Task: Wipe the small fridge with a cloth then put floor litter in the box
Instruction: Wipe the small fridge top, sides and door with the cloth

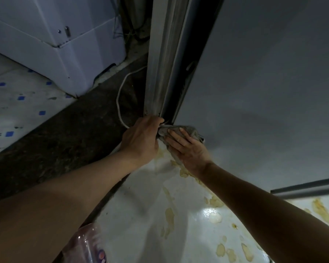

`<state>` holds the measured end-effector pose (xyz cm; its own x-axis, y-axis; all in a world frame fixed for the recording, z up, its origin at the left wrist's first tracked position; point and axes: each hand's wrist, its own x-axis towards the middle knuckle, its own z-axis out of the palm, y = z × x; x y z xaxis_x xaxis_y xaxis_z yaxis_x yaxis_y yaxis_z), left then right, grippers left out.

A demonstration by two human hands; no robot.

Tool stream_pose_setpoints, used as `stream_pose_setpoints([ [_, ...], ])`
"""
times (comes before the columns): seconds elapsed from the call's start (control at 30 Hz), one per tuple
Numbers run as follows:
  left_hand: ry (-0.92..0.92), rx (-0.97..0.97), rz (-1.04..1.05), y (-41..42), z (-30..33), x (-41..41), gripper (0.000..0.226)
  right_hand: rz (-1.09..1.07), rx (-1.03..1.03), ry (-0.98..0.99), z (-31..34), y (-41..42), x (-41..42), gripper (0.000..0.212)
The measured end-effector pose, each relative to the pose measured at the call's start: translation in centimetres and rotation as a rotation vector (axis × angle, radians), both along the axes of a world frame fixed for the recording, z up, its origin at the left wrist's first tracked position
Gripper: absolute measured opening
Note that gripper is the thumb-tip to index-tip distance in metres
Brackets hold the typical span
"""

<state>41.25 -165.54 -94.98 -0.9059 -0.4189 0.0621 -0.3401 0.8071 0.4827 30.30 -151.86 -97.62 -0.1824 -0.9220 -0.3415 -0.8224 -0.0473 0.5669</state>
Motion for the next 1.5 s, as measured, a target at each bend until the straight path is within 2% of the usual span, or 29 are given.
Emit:
stream_pose_setpoints([
  [0.17,-0.013,-0.027,-0.02,1.1,0.9,-0.3,0.064,-0.074,0.06,0.064,-0.6,3.5,-0.3,0.063],
  [0.33,-0.033,-0.046,-0.084,3.3,1.9,-0.9,0.08,-0.088,0.014,0.058,-0.6,5.1,-0.5,0.059],
  [0.53,0.029,-0.185,-0.096,5.7,2.6,-1.1,0.098,-0.125,0.023,0.034,-0.3,7.7,-0.9,0.063],
  [0.67,0.016,-0.153,-0.111,7.5,2.5,-1.2,0.108,-0.149,0.069,0.018,-0.2,10.2,-1.2,0.062],
  [0.9,-0.033,-0.181,-0.089,9.0,2.2,-1.8,0.111,-0.153,0.09,0.046,-0.3,14.1,-1.7,0.061],
  [1.03,-0.057,-0.185,-0.065,9.4,2.4,-1.8,0.113,-0.226,0.118,0.079,-0.5,17.6,-2.2,0.076],
  [1.17,-0.055,-0.213,-0.089,12.3,2.3,-1.9,0.111,-0.262,0.113,0.103,-0.1,20.5,-2.0,0.078],
  [1.33,0.012,-0.277,-0.273,16.7,1.8,-3.0,0.121,-0.287,0.11,0.038,0.5,24.5,-2.0,0.062],
  [1.43,-0.002,-0.292,-0.273,18.2,1.6,-3.7,0.123,-0.256,0.012,0.069,0.7,26.2,-2.2,0.057],
  [1.5,-0.02,-0.291,-0.225,18.6,1.5,-3.8,0.121,-0.285,0.084,0.104,1.0,27.2,-2.2,0.058],
])
